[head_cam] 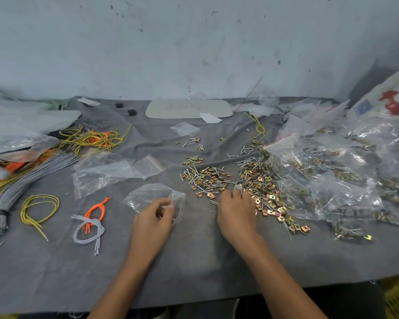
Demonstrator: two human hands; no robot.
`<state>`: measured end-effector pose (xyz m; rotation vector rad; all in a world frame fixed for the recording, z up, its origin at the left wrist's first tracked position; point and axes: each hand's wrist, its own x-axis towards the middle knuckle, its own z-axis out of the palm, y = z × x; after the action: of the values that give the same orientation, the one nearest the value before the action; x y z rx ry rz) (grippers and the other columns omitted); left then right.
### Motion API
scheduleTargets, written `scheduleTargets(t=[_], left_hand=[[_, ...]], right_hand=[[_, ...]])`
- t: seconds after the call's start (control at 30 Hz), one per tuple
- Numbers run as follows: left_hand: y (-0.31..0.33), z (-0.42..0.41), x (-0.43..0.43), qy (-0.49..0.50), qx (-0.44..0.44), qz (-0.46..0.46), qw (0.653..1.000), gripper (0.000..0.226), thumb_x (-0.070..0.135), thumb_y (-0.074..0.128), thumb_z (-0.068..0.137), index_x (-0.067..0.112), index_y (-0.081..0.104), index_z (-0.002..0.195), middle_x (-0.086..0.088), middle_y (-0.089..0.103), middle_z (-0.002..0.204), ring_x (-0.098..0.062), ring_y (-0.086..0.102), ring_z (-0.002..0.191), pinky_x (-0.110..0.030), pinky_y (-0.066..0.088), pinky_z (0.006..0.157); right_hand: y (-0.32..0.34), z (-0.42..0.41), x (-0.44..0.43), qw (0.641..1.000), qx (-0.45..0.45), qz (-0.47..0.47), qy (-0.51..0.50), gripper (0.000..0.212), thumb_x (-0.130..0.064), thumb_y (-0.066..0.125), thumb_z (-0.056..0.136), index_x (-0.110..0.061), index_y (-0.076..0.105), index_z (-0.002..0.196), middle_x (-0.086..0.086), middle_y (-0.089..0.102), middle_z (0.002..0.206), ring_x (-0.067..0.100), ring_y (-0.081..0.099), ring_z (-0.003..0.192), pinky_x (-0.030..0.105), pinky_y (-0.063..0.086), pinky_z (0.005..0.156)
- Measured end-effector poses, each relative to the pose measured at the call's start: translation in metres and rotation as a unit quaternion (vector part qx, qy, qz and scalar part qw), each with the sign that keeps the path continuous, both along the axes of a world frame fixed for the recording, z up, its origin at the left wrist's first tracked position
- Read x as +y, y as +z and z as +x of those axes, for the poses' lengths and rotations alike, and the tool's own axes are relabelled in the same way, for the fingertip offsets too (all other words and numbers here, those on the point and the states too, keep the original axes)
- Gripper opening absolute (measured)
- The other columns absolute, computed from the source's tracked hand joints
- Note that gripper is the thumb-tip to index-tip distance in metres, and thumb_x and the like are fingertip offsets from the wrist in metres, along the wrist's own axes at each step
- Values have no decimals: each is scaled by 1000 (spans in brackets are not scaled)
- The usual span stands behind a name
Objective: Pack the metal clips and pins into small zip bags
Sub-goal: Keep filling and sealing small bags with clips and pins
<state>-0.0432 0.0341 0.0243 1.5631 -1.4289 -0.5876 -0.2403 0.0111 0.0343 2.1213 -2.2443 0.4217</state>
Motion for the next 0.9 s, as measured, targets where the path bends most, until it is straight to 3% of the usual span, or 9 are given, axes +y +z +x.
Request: scheduleTargets(t=[0.13,0.2,0.27,0.37,0.43,0.53,0.6,0.73,0.9], left_hand=[[-3,-1,1,5,5,-6,1000,15,27,67,93,41,69,90,9,70,75,-4,65,75,-25,49,72],[-4,-1,0,10,19,-6,1000,10,27,67,93,34,73,98,7,70,74,-5,65,73,-29,50,73],[-4,0,0,11,22,-5,1000,15,24,66,93,29,74,105,6,71,74,-7,66,74,-31,53,76],[-4,0,-1,18,7,-16,1000,20,18,66,91,30,74,104,10,72,74,-1,65,73,-17,49,73],[-4,1,-1,23,25,-18,999,22,15,66,90,31,74,103,12,71,72,1,64,71,-16,47,71],[-3,4,-2,33,56,-18,998,25,12,64,90,29,74,105,9,71,73,-3,63,69,-29,52,73],[-3,4,-1,38,60,-32,997,28,10,61,91,29,74,107,11,71,76,-2,63,69,-25,50,70],[-3,-2,4,9,-2,-68,998,27,9,64,92,28,74,109,14,73,81,0,66,76,-13,48,73],[-2,-6,7,-29,-63,-91,993,27,5,64,93,18,74,115,8,74,104,-6,67,91,-21,50,85]], right_hand=[[-1,7,10,999,-42,-30,-8,18,-20,40,103,-19,50,117,4,57,120,25,46,106,39,35,92],[-1,15,16,992,-113,-63,12,8,-17,40,103,-23,46,105,-1,58,106,21,45,95,37,35,83],[-2,31,20,979,-183,-70,61,13,-13,44,101,-25,41,98,-5,53,95,18,42,88,33,32,74],[-6,60,26,959,-249,-67,118,11,-18,44,103,-25,43,95,-6,51,92,18,40,85,30,27,71],[-13,71,27,956,-256,-72,128,6,-20,46,102,-21,51,98,-1,59,98,23,46,88,33,32,75],[-19,72,27,953,-262,-94,119,6,-18,52,100,-15,58,100,4,64,99,26,52,91,37,39,82],[-20,71,30,951,-263,-110,119,5,-18,55,99,-15,59,99,3,64,97,24,53,90,38,43,81],[-22,72,33,959,-224,-108,134,15,-23,56,98,-14,65,104,5,65,100,26,54,94,41,45,85],[-21,68,32,951,-250,-106,150,19,-24,56,99,-18,70,111,4,62,101,23,53,94,33,42,81]])
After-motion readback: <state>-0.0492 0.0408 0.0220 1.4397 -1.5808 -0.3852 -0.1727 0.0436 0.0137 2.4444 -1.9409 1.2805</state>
